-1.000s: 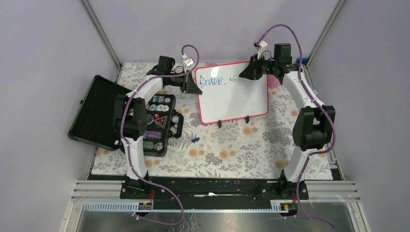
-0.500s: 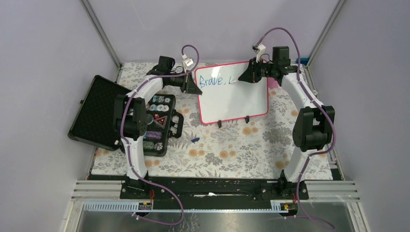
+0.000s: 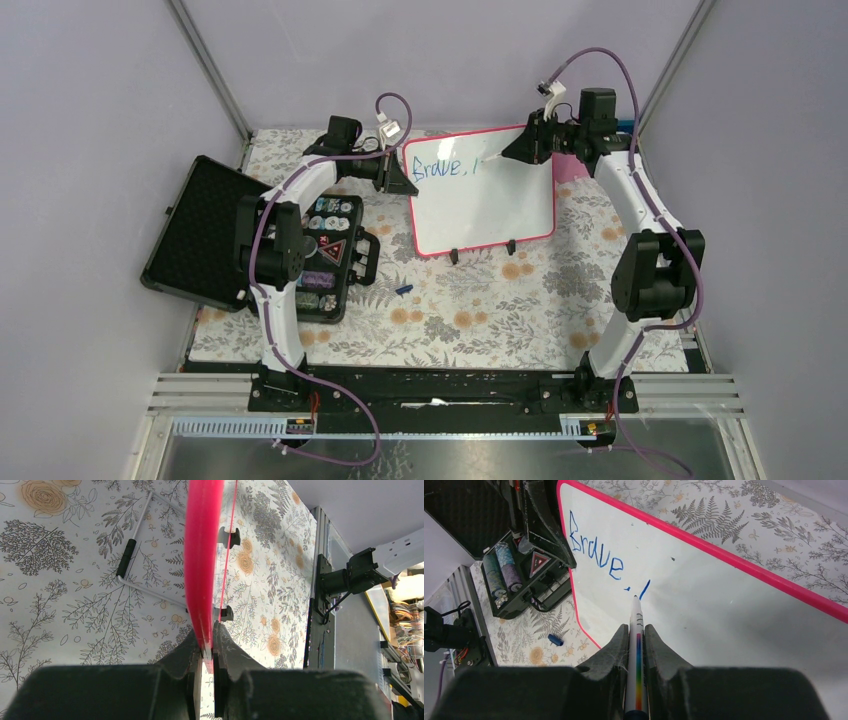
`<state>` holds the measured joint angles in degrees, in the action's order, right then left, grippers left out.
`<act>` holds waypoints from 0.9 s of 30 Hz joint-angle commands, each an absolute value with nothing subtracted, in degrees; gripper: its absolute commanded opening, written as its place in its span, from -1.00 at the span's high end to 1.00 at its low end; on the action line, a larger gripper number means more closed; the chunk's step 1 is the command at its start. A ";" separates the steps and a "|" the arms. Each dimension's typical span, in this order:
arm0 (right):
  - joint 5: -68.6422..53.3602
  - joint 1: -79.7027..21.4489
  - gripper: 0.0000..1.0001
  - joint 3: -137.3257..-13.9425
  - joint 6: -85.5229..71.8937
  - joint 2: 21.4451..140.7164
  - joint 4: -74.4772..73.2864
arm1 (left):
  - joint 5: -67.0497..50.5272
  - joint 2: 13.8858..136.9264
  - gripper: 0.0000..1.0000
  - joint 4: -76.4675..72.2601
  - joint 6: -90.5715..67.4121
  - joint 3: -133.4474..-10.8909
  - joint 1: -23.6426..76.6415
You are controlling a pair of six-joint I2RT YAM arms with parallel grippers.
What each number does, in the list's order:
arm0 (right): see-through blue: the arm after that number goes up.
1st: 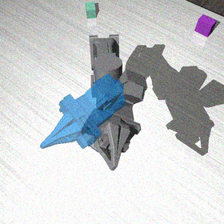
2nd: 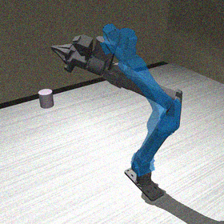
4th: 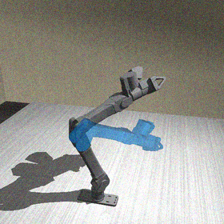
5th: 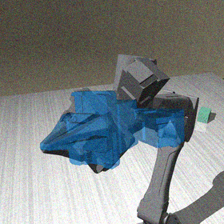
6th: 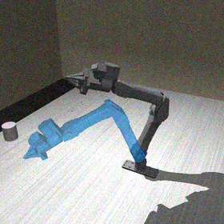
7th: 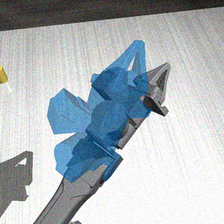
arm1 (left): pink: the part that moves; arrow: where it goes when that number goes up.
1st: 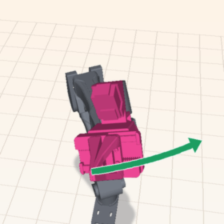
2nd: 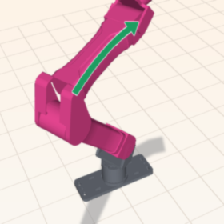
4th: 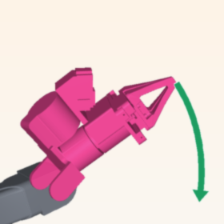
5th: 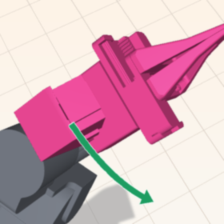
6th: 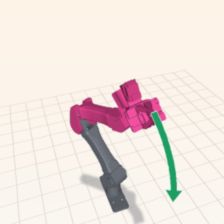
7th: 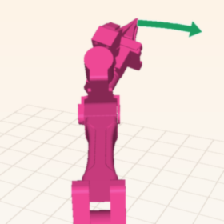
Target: Write a sentence on the whiteboard
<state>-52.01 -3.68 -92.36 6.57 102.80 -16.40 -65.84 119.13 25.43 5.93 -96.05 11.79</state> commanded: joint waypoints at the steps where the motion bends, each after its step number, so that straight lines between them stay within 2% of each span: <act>1: -50.84 -3.60 1.00 -92.07 7.16 100.16 -14.66 | -64.19 119.02 1.00 24.70 8.70 -97.31 12.30; 27: -47.55 -4.56 1.00 -93.90 6.61 105.16 -13.03 | -64.66 118.66 1.00 23.64 7.82 -96.65 12.37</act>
<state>-48.47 -3.77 -92.27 6.57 104.84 -15.73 -65.84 119.13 25.34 5.69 -96.05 11.79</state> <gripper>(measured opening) 0.180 0.094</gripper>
